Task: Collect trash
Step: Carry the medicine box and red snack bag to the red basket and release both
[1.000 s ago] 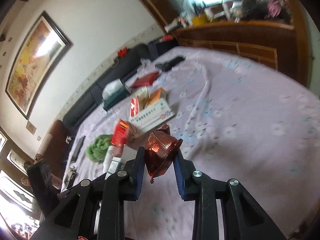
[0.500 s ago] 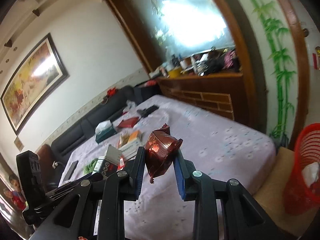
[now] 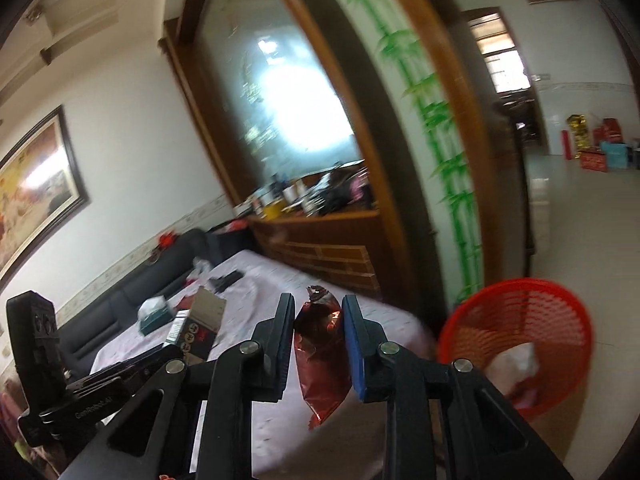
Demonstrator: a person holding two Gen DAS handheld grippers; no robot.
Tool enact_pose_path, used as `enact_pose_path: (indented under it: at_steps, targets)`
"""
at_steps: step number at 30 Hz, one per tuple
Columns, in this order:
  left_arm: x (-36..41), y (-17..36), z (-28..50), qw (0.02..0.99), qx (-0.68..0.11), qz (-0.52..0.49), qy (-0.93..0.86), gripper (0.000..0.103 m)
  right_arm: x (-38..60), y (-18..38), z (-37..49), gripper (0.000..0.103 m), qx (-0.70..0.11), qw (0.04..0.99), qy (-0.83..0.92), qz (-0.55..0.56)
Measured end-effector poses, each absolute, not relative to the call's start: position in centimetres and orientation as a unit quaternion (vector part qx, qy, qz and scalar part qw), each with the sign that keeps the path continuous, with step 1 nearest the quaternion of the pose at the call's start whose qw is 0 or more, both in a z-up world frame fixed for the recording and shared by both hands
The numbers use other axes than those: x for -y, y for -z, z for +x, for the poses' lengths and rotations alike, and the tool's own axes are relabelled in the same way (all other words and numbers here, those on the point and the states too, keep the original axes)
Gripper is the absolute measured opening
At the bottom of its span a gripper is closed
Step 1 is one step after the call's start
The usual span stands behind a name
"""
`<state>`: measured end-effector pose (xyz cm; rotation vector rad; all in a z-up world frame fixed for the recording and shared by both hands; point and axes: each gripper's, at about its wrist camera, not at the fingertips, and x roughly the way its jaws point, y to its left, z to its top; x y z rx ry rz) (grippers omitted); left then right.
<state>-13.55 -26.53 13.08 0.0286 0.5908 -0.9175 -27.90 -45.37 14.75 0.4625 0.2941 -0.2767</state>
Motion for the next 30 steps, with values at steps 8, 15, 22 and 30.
enact_pose_path:
  at_steps: [8,15,22,30]
  targets:
    - [30.0,-11.4,-13.4,0.835,-0.304,0.024,0.459,0.033,48.5,-14.4,-27.3,0.014,-0.149,0.949,0.155,0.233]
    - [33.4,-11.0,-13.4,0.816,-0.315,0.029,0.484,0.033,51.2,-14.0,-28.8,0.014,-0.14,0.942,0.173,0.25]
    - [38.1,-11.4,-15.2,0.792,-0.302,0.042,0.529,0.033,54.3,-13.8,-31.4,0.014,-0.129,0.933,0.223,0.253]
    - [44.4,-9.2,-15.8,0.742,-0.334,0.057,0.579,0.033,57.6,-12.4,-33.8,0.014,-0.129,0.918,0.249,0.282]
